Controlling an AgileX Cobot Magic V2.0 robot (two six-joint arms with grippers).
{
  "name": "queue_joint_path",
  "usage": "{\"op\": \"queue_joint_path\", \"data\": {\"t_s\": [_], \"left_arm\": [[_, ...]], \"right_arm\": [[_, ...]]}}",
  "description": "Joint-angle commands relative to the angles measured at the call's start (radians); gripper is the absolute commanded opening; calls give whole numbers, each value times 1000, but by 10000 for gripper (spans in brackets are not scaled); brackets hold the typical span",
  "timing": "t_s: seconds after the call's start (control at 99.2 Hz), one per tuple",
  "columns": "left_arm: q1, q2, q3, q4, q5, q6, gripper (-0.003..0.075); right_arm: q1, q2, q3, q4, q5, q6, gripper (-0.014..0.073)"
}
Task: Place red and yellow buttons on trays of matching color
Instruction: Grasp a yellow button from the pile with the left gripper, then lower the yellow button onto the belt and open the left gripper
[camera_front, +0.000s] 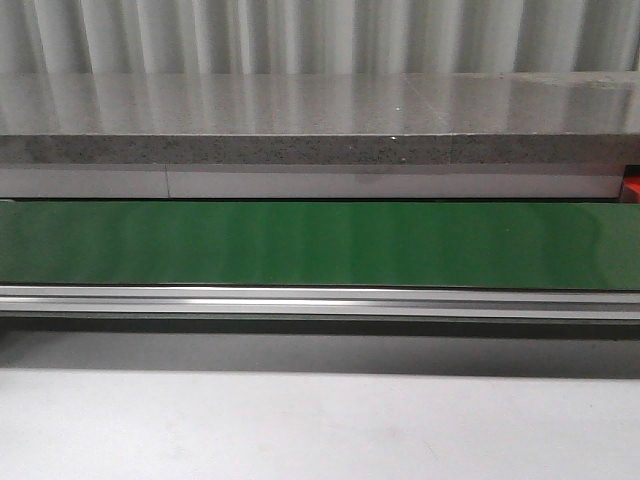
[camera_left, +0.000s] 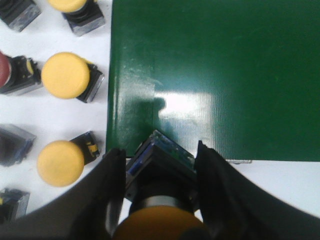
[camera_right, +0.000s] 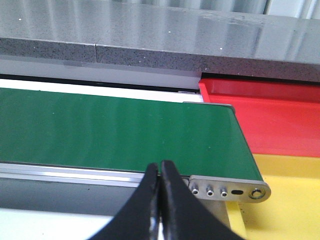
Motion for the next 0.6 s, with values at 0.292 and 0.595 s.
{"op": "queue_joint_path", "data": {"t_s": [0.292, 0.595], "left_arm": [[-38, 184, -203, -4, 59, 3, 80], [-38, 246, -213, -4, 65, 3, 269]], "right_arm": [[-5, -11, -8, -4, -77, -5, -67], [-5, -11, -8, -4, -77, -5, -67]]}}
